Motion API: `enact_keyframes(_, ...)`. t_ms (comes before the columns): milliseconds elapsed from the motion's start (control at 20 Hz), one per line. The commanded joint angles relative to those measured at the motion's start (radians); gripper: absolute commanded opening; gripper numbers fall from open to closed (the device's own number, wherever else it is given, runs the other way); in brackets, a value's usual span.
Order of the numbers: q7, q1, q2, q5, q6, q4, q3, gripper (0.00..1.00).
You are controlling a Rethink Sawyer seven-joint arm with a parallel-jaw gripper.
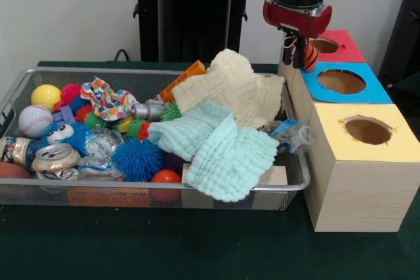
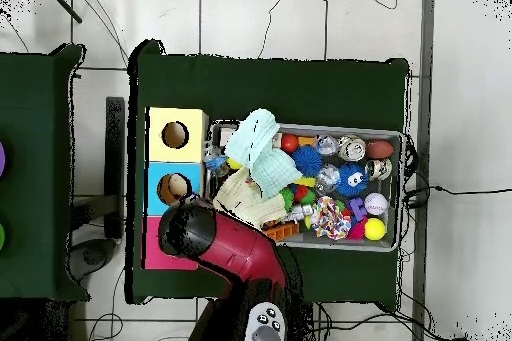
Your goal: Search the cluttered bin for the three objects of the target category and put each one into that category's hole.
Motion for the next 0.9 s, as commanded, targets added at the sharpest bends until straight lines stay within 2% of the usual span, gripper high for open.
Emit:
enact_keyframes(50, 0.268, 0.0, 0.036, 0.06, -0.065, 0.029, 0.054, 0.0)
enact_keyframes(350, 0.297, 0.048, 0.009, 0.071, -0.039, 0.049, 0.027, 0.0)
enact_keyframes(900, 0.275, 0.052, -0.044, 0.106, -0.101, 0.154, 0.062, 0.0)
